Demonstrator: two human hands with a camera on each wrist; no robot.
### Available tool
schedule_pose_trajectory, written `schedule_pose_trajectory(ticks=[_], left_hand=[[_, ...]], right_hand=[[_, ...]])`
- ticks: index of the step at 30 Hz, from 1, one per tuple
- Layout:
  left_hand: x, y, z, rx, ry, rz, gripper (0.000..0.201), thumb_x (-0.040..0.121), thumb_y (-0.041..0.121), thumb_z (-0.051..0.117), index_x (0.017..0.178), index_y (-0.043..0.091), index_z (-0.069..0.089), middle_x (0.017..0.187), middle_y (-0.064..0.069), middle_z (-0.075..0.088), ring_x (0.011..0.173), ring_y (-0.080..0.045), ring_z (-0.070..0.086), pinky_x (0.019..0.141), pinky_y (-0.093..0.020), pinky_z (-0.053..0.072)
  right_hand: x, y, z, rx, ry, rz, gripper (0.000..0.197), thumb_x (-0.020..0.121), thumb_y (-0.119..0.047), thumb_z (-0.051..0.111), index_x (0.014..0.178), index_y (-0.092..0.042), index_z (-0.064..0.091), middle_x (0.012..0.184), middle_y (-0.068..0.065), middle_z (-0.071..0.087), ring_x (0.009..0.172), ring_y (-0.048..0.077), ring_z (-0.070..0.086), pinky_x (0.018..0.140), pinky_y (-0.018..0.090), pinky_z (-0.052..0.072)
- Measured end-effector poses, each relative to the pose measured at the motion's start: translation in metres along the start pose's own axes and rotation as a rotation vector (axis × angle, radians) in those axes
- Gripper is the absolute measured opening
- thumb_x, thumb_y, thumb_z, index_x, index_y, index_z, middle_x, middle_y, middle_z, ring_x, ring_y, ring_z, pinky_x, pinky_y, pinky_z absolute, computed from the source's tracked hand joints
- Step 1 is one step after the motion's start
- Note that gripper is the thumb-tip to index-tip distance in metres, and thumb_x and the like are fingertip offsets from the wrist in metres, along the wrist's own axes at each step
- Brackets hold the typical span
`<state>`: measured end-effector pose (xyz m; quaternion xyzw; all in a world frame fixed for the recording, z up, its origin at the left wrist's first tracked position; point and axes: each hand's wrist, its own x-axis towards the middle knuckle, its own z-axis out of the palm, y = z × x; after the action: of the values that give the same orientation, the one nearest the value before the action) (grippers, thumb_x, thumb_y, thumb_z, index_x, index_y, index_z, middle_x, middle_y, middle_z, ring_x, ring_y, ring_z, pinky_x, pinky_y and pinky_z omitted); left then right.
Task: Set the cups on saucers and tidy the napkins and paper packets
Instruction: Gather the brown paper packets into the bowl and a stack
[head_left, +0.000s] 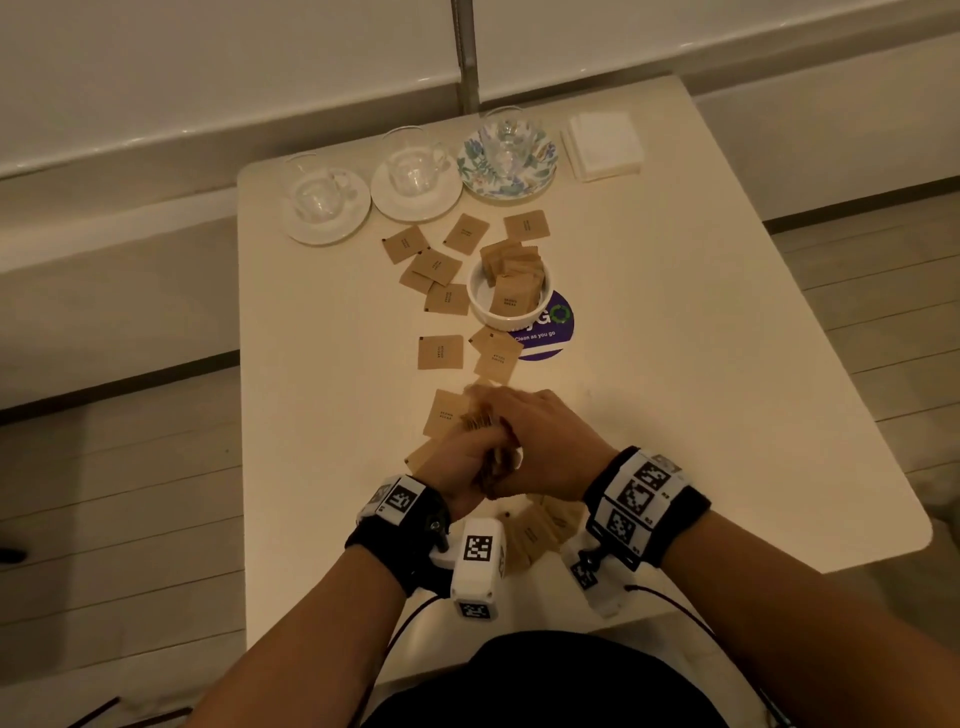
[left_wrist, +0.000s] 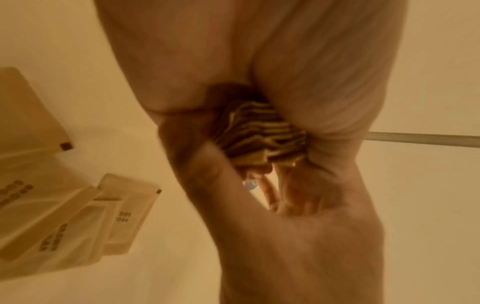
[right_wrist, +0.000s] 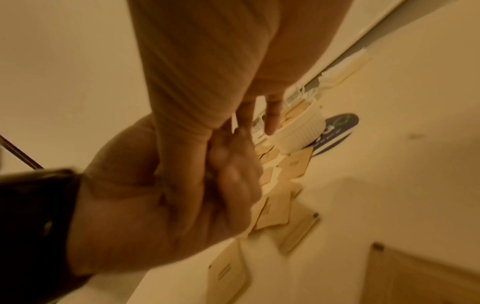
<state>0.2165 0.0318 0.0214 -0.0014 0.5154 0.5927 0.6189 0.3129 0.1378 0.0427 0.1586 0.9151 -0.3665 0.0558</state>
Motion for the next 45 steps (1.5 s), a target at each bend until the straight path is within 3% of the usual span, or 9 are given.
schedule_pose_trajectory(ticks=[4, 9, 13, 18, 23, 30, 33, 41, 45], left_hand=[[0.003, 0.003, -0.014, -0.003, 0.137, -0.002, 0.016, 0.066, 0.026, 0.078, 0.076, 0.019, 0.067, 0.054, 0.005, 0.049, 0.046, -0.009, 0.043, 0.051, -0.026, 0.043], [0.005, 0.007, -0.033, -0.070, 0.244, 0.009, 0.012, 0.068, 0.023, 0.077, 0.074, 0.019, 0.067, 0.058, 0.003, 0.041, 0.046, -0.010, 0.038, 0.048, -0.024, 0.039], [0.007, 0.010, -0.037, -0.054, 0.246, 0.008, 0.021, 0.081, 0.021, 0.071, 0.060, 0.021, 0.071, 0.059, 0.003, 0.042, 0.047, -0.010, 0.040, 0.051, -0.025, 0.040], [0.008, 0.012, -0.040, -0.057, 0.264, 0.000, 0.014, 0.070, 0.026, 0.076, 0.058, 0.021, 0.070, 0.057, 0.004, 0.045, 0.047, -0.010, 0.043, 0.052, -0.026, 0.041], [0.013, 0.011, -0.043, -0.065, 0.295, -0.012, 0.011, 0.070, 0.024, 0.076, 0.068, 0.021, 0.065, 0.057, 0.004, 0.045, 0.047, -0.010, 0.043, 0.049, -0.025, 0.041], [0.023, 0.016, -0.045, -0.039, 0.318, 0.055, 0.010, 0.086, 0.021, 0.069, 0.080, 0.016, 0.064, 0.066, 0.000, 0.063, 0.057, -0.011, 0.061, 0.056, -0.028, 0.052], [0.025, 0.022, -0.047, -0.067, 0.308, 0.024, 0.017, 0.078, 0.030, 0.075, 0.078, 0.015, 0.066, 0.069, -0.003, 0.062, 0.060, -0.015, 0.060, 0.060, -0.030, 0.053], [0.027, 0.038, -0.036, -0.180, 0.300, -0.075, 0.028, 0.091, 0.038, 0.063, 0.084, 0.010, 0.061, 0.072, -0.005, 0.059, 0.061, -0.019, 0.059, 0.062, -0.032, 0.055], [0.028, 0.043, -0.024, -0.257, 0.258, -0.037, 0.033, 0.093, 0.034, 0.060, 0.109, 0.005, 0.063, 0.084, -0.011, 0.065, 0.074, -0.022, 0.063, 0.077, -0.036, 0.053]], right_hand=[[-0.010, 0.030, -0.001, -0.197, -0.108, 0.180, 0.100, 0.062, -0.051, 0.084, 0.145, -0.028, 0.032, 0.140, -0.002, 0.042, 0.123, 0.020, 0.042, 0.104, 0.038, 0.037], [-0.040, 0.039, 0.048, -0.366, -0.351, -0.024, 0.093, 0.062, -0.068, 0.074, 0.141, -0.040, 0.033, 0.139, 0.000, 0.038, 0.121, 0.022, 0.037, 0.104, 0.040, 0.034], [-0.037, 0.044, 0.067, -0.448, -0.308, -0.096, 0.085, 0.064, -0.077, 0.064, 0.135, -0.036, 0.042, 0.129, 0.002, 0.044, 0.112, 0.023, 0.042, 0.097, 0.041, 0.038], [-0.015, 0.046, 0.059, -0.342, -0.243, -0.007, 0.054, 0.081, -0.054, 0.066, 0.128, -0.032, 0.051, 0.121, -0.005, 0.050, 0.103, 0.016, 0.045, 0.090, 0.032, 0.038], [0.009, 0.052, 0.037, -0.068, -0.205, 0.282, 0.025, 0.086, -0.028, 0.065, 0.110, -0.028, 0.055, 0.107, -0.005, 0.059, 0.097, 0.018, 0.054, 0.084, 0.030, 0.041], [0.022, 0.054, 0.019, 0.298, -0.007, 0.381, 0.018, 0.080, -0.007, 0.066, 0.081, -0.025, 0.063, 0.082, -0.009, 0.064, 0.078, 0.011, 0.060, 0.067, 0.018, 0.043], [0.027, 0.050, 0.004, 0.319, 0.021, 0.375, 0.027, 0.078, -0.005, 0.064, 0.068, -0.030, 0.061, 0.082, -0.010, 0.063, 0.078, 0.008, 0.058, 0.066, 0.018, 0.042], [0.037, 0.025, -0.028, 0.397, 0.482, 0.162, 0.024, 0.072, 0.000, 0.071, 0.071, -0.021, 0.060, 0.084, -0.003, 0.060, 0.072, 0.006, 0.053, 0.066, 0.010, 0.039], [0.045, 0.008, -0.026, 0.461, 0.573, 0.126, 0.031, 0.071, 0.000, 0.070, 0.071, -0.028, 0.058, 0.086, -0.003, 0.056, 0.074, 0.005, 0.050, 0.066, 0.009, 0.040]])
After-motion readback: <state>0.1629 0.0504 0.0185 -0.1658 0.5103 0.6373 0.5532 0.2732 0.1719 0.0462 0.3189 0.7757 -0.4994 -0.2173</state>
